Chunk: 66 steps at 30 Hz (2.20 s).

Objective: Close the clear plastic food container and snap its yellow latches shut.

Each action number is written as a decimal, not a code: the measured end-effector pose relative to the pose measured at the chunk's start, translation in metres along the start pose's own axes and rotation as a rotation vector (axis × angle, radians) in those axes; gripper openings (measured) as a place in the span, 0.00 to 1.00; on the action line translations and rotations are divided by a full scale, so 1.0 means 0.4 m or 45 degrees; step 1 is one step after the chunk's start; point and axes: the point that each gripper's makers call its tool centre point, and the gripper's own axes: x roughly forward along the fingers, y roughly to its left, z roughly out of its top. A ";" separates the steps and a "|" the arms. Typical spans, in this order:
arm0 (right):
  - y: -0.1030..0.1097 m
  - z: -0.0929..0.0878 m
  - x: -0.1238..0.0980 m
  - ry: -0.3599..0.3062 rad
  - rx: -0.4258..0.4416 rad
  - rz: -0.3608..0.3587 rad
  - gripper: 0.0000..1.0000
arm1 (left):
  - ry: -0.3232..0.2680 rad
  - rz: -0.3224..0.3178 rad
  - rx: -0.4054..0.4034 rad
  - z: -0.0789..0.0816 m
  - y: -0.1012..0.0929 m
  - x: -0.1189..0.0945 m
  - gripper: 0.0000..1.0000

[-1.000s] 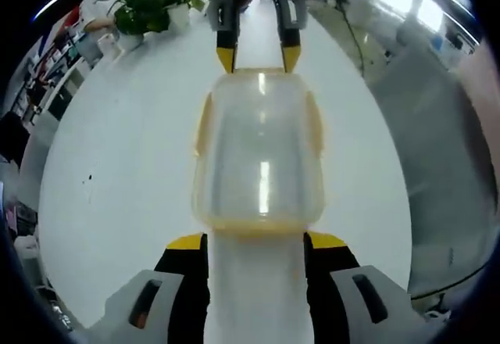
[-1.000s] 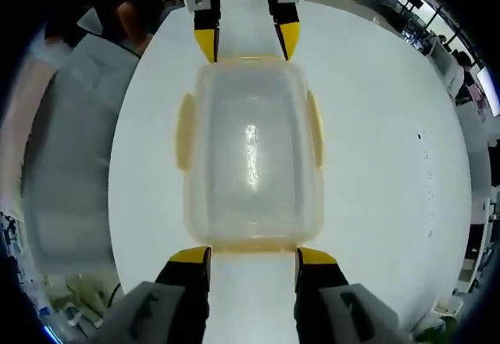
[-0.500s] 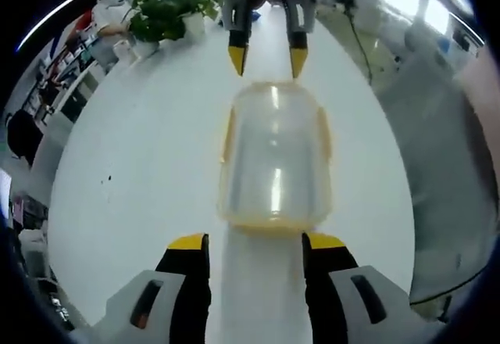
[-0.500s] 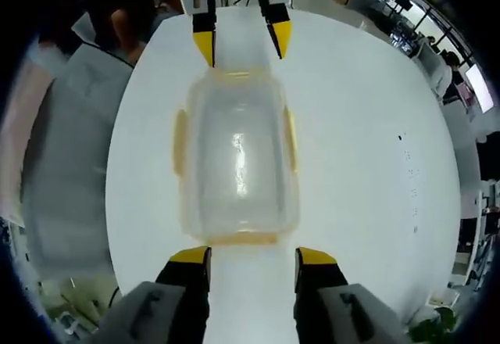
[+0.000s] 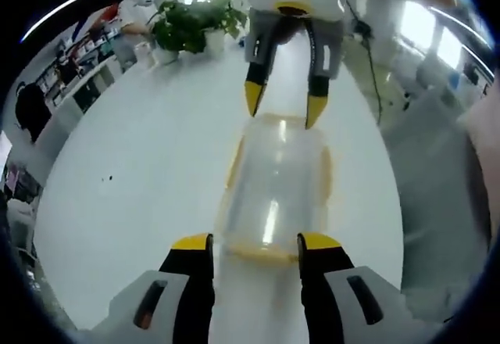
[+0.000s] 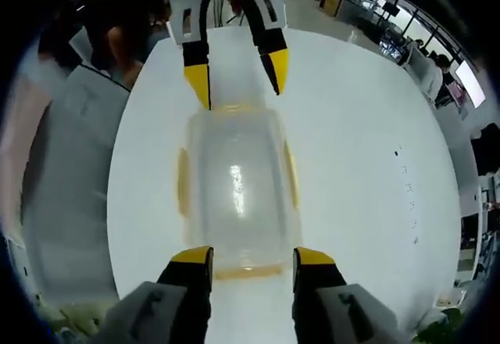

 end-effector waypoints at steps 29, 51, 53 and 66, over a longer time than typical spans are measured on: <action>0.016 0.080 0.045 -0.145 0.000 0.050 0.41 | -0.102 -0.042 -0.026 0.043 -0.042 0.082 0.48; -0.009 0.112 0.051 -0.194 -0.040 -0.038 0.56 | -0.059 -0.018 0.074 0.041 -0.062 0.095 0.62; -0.006 0.116 0.054 -0.186 -0.044 -0.020 0.56 | -0.060 -0.010 0.075 0.041 -0.059 0.095 0.61; -0.019 0.128 0.081 -0.202 0.054 0.142 0.65 | -0.002 0.094 0.201 0.036 -0.066 0.119 0.65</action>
